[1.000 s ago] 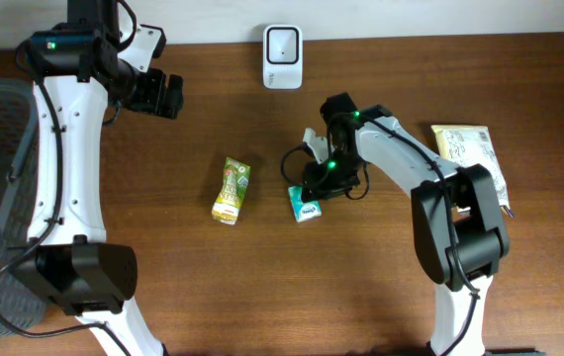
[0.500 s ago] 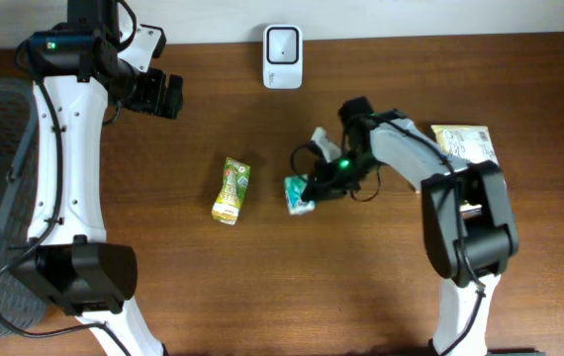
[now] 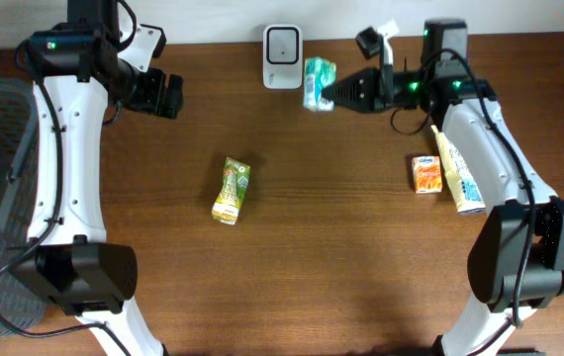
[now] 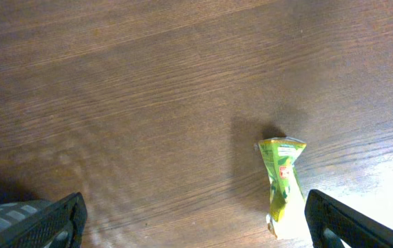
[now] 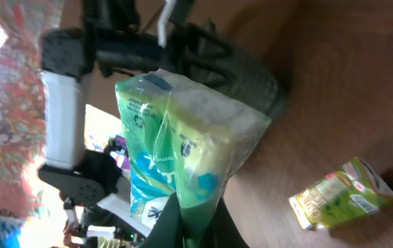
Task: Scan the item barcode
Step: 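Lift the tissue pack and hold its barcode to the scanner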
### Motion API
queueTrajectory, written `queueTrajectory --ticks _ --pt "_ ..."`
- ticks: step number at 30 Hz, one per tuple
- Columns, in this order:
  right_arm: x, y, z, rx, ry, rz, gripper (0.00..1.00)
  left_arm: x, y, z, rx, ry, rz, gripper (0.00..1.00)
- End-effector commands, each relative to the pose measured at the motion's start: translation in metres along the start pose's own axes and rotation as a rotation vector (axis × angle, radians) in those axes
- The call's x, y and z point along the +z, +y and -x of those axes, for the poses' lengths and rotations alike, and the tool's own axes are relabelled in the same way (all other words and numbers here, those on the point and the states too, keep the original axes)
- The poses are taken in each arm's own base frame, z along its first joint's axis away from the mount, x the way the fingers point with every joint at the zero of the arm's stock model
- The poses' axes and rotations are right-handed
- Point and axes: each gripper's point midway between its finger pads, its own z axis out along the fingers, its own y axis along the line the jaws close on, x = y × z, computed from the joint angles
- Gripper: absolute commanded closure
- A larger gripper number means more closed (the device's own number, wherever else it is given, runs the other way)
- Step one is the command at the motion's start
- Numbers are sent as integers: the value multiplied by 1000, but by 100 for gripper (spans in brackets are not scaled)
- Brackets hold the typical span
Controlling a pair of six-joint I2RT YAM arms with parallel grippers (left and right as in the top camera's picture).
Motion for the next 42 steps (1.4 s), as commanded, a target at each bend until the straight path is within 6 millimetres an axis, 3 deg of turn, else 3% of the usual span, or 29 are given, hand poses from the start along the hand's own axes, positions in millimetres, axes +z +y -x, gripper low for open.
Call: queueTrajectory --ticks 1,2,7,9,10,12,13,14,16,17,19,21,22,24,26,27,28,29,31,32,34,37,40,42 --pt "-4 38 22 -7 2 22 96 -6 2 3 15 -22 -2 1" --pt "-5 47 27 -36 1 23 96 -6 2 3 15 -21 -2 1" --pt "-3 45 27 -89 3 24 96 -6 2 3 15 -22 -2 1" --pt "10 41 22 -98 20 26 96 -6 2 3 15 -22 -2 1" --pt "30 32 13 -92 37 13 96 -6 2 3 15 -22 -2 1" --pt "51 6 -1 -50 38 -53 96 -6 1 3 16 -21 -2 1" --pt "59 -18 -15 -2 39 -152 96 -6 2 3 15 -22 -2 1" --pt "59 -62 -41 66 71 -404 96 -6 2 3 15 -22 -2 1" --pt "46 -93 -67 112 135 -630 96 -6 2 3 15 -22 -2 1" --pt "30 -102 -74 113 175 -784 96 -6 2 3 15 -22 -2 1" --pt "-5 -97 -56 47 183 -1041 96 -6 2 3 15 -22 -2 1" --pt "-54 -65 -1 -171 97 -1429 96 -6 2 3 15 -22 -2 1" --pt "-62 -56 26 -326 58 -1565 96 -6 2 3 15 -21 -2 1" --pt "-54 -51 63 -544 12 -1681 96 -6 2 3 15 -22 -2 1" --pt "-31 -64 98 -734 -15 -1691 96 -6 2 3 15 -21 -2 1" --pt "-18 -87 119 -849 -11 -1694 96 -6 2 3 15 -22 -2 1" --pt "-11 -104 128 -914 8 -1699 96 -6 2 3 15 -21 -2 1" --pt "0 -133 139 -1010 37 -1709 96 -6 2 3 15 -21 -2 1" --pt "11 -169 145 -1100 69 -1720 96 -6 2 3 15 -21 -2 1" --pt "17 -204 141 -1150 129 -1728 96 -6 2 3 15 -22 -2 1" --pt "22 -236 132 -1192 207 -1733 96 -6 2 3 15 -22 -2 1" --pt "24 -249 128 -1213 239 -1731 96 -6 2 3 15 -21 -2 1" --pt "25 -267 122 -1399 494 -1736 96 -6 1 3 16 -21 -2 1" --pt "31 -267 124 -1431 487 -1707 96 -6 2 3 15 -22 -2 1"
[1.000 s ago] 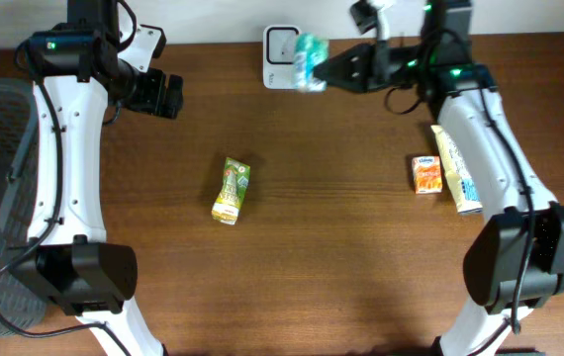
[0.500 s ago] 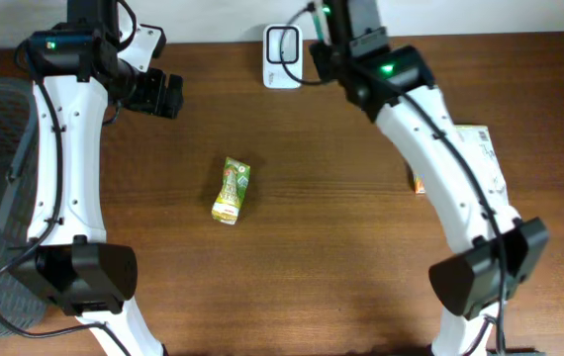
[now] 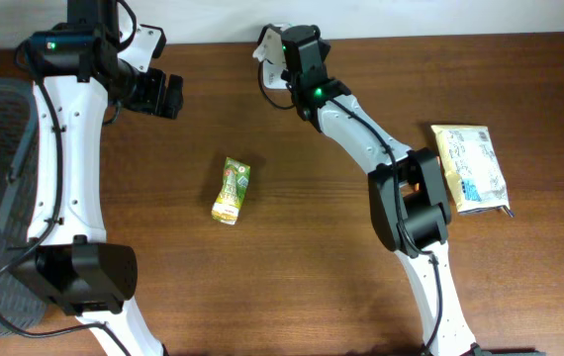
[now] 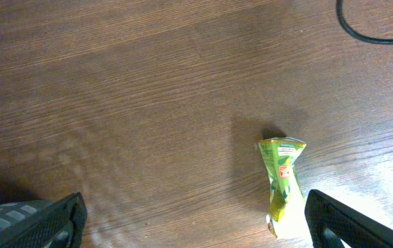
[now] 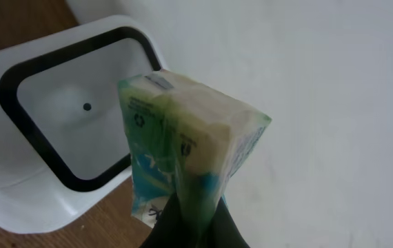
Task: Scan the item barcode
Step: 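Lift the tissue pack and hold its barcode to the scanner, then carry the tissue pack right and set it by the other items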
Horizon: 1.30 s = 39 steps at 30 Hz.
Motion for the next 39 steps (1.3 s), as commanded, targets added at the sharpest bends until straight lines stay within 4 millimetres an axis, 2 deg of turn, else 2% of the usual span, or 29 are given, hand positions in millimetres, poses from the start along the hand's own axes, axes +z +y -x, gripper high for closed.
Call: queueTrajectory --ticks 1,5,6,8,12,15,16,18,21,22,24,26,29,30,32,33,35,37,38,39 --pt "5 12 5 -77 -40 30 96 -6 2 3 15 -22 -2 1" --pt "5 20 13 -79 -90 63 95 -6 2 3 15 -21 -2 1" --pt "4 25 22 -135 -145 90 96 -6 2 3 15 -22 -2 1" --pt "3 30 27 -248 -184 100 96 -6 2 3 15 -21 -2 1" --pt "9 21 12 -242 -158 91 96 -6 2 3 15 -21 -2 1" --pt "9 21 12 -242 -163 94 96 -6 2 3 15 -22 -2 1" --pt "6 13 22 -221 -185 59 96 -6 2 3 15 -22 -2 1" --pt "-7 -21 42 -129 -234 -22 96 -6 2 3 15 -22 -2 1" --pt "-26 -62 59 -95 -287 -124 96 -6 2 3 15 -22 -2 1" --pt "-25 -64 56 -97 -285 -123 96 -6 2 3 15 -21 -2 1" --pt "-12 -29 46 -129 -317 15 96 -6 2 3 15 -21 -2 1" --pt "-7 -18 40 -135 -297 43 96 -6 2 3 15 -21 -2 1" --pt "-19 -40 55 -118 -333 -17 96 -6 2 3 15 -21 -2 1" --pt "-27 -52 58 -92 -339 -28 96 -6 2 3 15 -21 -2 1" --pt "-55 -87 67 108 -352 -15 96 -6 2 3 15 -21 -2 1" --pt "-80 -101 69 209 -350 44 96 -6 2 3 15 -21 -2 1" --pt "-131 -111 61 426 -284 214 96 -6 2 3 15 -21 -2 1" --pt "-184 -97 34 526 -136 393 96 -6 2 3 15 -21 -2 1" --pt "-217 -80 8 628 16 499 96 -6 2 3 15 -21 -2 1" --pt "-241 -59 -16 720 180 583 96 -6 2 3 15 -21 -2 1"
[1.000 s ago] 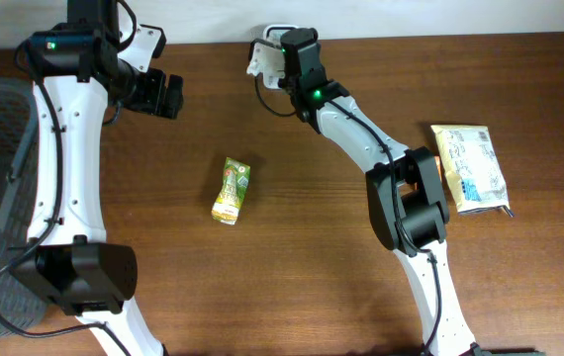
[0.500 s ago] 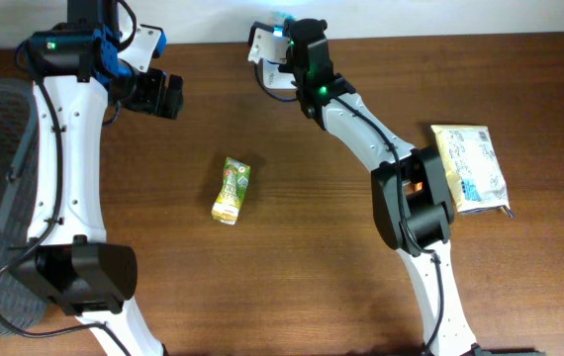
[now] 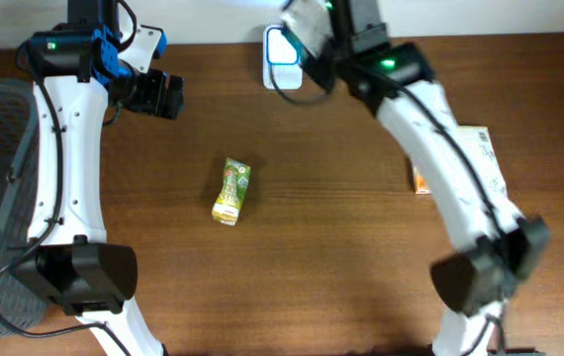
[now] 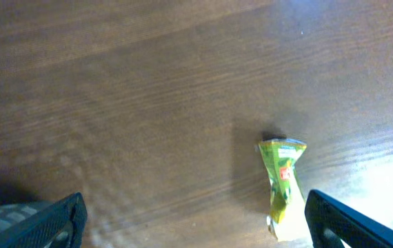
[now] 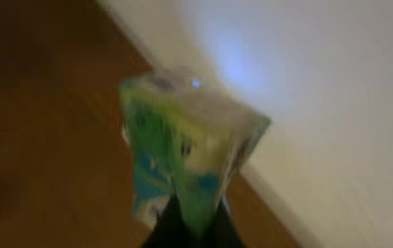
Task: Scan the item barcode
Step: 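Carry the tissue pack right and set it by the other items, then reach the right gripper to the green juice pouch and grasp it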
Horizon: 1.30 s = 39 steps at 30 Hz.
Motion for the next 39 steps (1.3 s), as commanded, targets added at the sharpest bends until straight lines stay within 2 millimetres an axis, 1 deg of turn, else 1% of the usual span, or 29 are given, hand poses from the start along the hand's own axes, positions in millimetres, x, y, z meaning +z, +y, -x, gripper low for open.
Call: queueTrajectory --ticks 1,3,4,5,7,8,9,11,13,15,16,17,18,19,21,22,23,24,25,26,27,28,29,30,33,34,35,37,39 --pt "-33 41 -71 336 307 130 96 -6 1 3 14 -20 -3 1" --pt "-34 71 -118 434 532 205 96 -6 1 3 14 -20 -3 1" --pt "-28 82 -147 506 646 203 96 -6 1 3 15 -20 -3 1" --pt "-23 85 -166 559 709 182 96 -6 1 3 14 -20 -3 1" --pt "-19 79 -228 681 876 148 96 -6 1 3 14 -20 -3 1" --pt "-20 72 -249 719 920 136 96 -6 1 3 14 -20 -3 1" --pt "-20 57 -280 795 964 104 96 -6 1 3 14 -20 -3 1" --pt "-16 20 -318 891 951 27 96 -6 1 3 14 -20 -3 1" --pt "-9 -4 -331 936 892 -12 96 -6 1 3 15 -20 -3 1" --pt "-2 -31 -338 888 809 -26 95 -6 1 3 15 -20 -3 1" --pt "1 -36 -336 873 785 -29 80 -6 1 3 15 -20 -3 1" --pt "4 -39 -335 871 770 -37 53 -6 1 3 15 -20 -3 1" --pt "6 -43 -334 870 756 -46 37 -6 1 3 14 -20 -3 1" --pt "9 -47 -332 866 737 -62 32 -6 1 3 15 -20 -3 1" --pt "1 -56 -317 868 714 -61 30 -6 1 3 14 -20 -3 1" --pt "-3 -55 -293 879 667 -3 31 -6 1 3 15 -20 -3 1" --pt "-3 -44 -263 890 600 95 33 -6 1 3 14 -20 -3 1" --pt "0 -31 -241 891 550 179 34 -6 1 3 15 -20 -3 1" --pt "8 4 -199 890 470 339 35 -6 1 3 15 -20 -3 1" --pt "17 37 -172 882 461 400 36 -6 1 3 15 -20 -3 1" --pt "24 63 -154 857 465 426 36 -6 1 3 15 -20 -3 1" --pt "36 103 -130 835 464 462 35 -6 1 3 15 -20 -3 1" --pt "44 128 -116 825 462 483 35 -6 1 3 14 -20 -3 1" --pt "60 167 -99 835 468 480 35 -6 1 3 15 -20 -3 1" --pt "92 222 -81 850 449 436 28 -6 1 3 15 -20 -3 1" --pt "104 248 -71 822 418 457 21 -6 1 3 15 -20 -3 1" --pt "111 266 -67 799 402 477 20 -6 1 3 15 -20 -3 1" --pt "119 288 -66 765 393 500 19 -6 1 3 15 -20 -3 1" --pt "124 309 -80 740 447 506 19 -6 1 3 14 -20 -3 1"
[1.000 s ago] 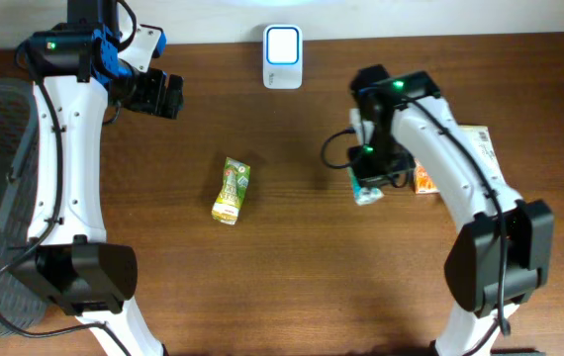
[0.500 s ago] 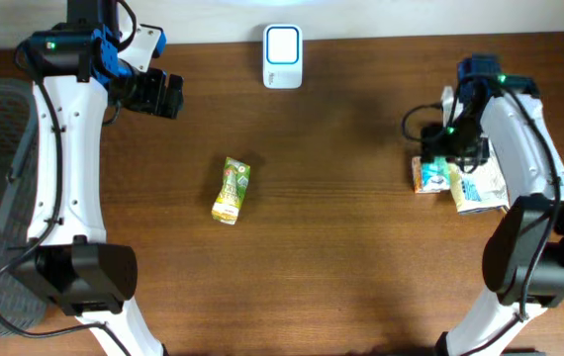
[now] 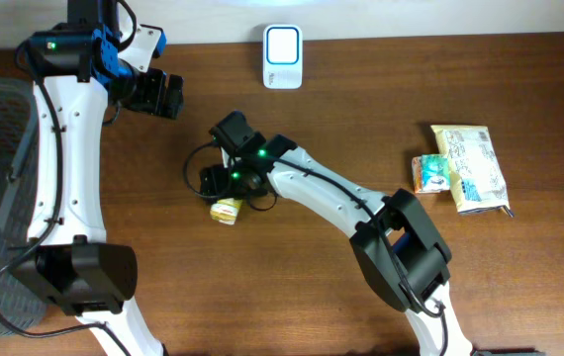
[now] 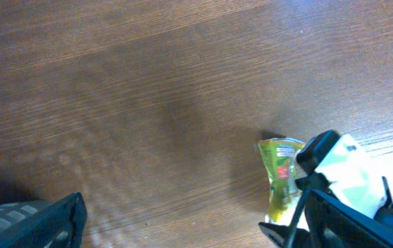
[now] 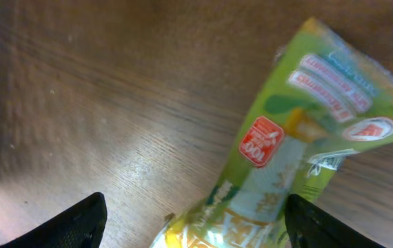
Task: Scan the item barcode
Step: 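Reach the right gripper to the green juice pouch and grasp it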
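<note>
A green and yellow drink carton [image 3: 229, 201] lies on the wooden table left of the middle. It also shows as the carton [image 4: 279, 182] in the left wrist view and fills the right wrist view, carton [image 5: 300, 151]. My right gripper [image 3: 225, 182] is low over it, open, with a dark finger [image 5: 72, 222] on either side of the carton's lower end. My left gripper [image 3: 161, 95] hangs high at the back left, open and empty, one finger [image 4: 34, 219] at each bottom corner. The white scanner [image 3: 282, 44] stands at the back edge.
A grey basket sits off the table's left side. At the right lie an orange carton [image 3: 424, 174] and a pale snack bag [image 3: 472, 166] side by side. A black cable loops by the right wrist.
My right gripper was up by the scanner, shut on a green and white pack. Now it is open, low over the green carton, and the pack is out of it. The left arm has not moved.
My right gripper held a green and white pack just right of the scanner. Then it held the pack before the scanner's window, and later still near the scanner in a blurred view. Now it stands open around the green carton. The left gripper stayed open throughout.
</note>
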### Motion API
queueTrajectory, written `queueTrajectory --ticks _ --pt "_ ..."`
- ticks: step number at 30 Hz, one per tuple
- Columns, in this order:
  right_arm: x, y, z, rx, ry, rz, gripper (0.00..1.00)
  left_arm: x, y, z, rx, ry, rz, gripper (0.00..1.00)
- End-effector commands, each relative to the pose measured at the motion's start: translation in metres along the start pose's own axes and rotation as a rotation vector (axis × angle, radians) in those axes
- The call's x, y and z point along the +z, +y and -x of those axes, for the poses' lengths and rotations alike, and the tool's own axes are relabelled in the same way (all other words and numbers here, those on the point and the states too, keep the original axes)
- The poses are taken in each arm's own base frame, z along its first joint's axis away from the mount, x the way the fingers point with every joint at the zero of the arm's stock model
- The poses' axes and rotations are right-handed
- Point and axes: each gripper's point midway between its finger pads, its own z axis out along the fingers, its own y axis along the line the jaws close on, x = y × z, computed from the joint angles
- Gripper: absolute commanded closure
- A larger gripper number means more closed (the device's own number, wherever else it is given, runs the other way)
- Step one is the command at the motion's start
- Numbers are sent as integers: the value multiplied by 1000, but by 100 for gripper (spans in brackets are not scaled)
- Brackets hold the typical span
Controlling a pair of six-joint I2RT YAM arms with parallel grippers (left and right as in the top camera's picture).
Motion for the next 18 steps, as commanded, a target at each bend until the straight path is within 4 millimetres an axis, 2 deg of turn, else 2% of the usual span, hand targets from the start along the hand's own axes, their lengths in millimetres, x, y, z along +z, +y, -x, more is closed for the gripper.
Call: queueTrajectory --ticks 1,4,5,6,8,10,11,13,14,16,17,18 --pt "16 -7 -17 24 57 -41 18 -6 1 3 15 -21 -2 1" --pt "10 -37 -40 53 146 -169 30 -6 2 3 15 -21 -2 1" --pt "3 -55 -48 58 188 -226 36 -6 2 3 15 -21 -2 1" --pt "-1 -64 -50 40 213 -238 42 -6 1 3 15 -21 -2 1" --pt "-12 -75 -48 -34 237 -241 45 -6 1 3 15 -21 -2 1" --pt "-24 -75 -42 -204 258 -184 42 -6 1 3 15 -21 -2 1" --pt "-25 -73 -42 -276 265 -163 38 -6 1 3 15 -21 -2 1" --pt "-22 -68 -44 -327 270 -150 38 -6 2 3 15 -21 -2 1" --pt "-19 -62 -47 -346 271 -147 46 -6 2 3 15 -21 -2 1" --pt "-18 -63 -47 -355 268 -163 81 -6 1 3 15 -21 -2 1" --pt "-18 -63 -46 -356 265 -162 91 -6 1 3 15 -21 -2 1" --pt "-17 -62 -45 -358 261 -161 96 -6 1 3 15 -21 -2 1"
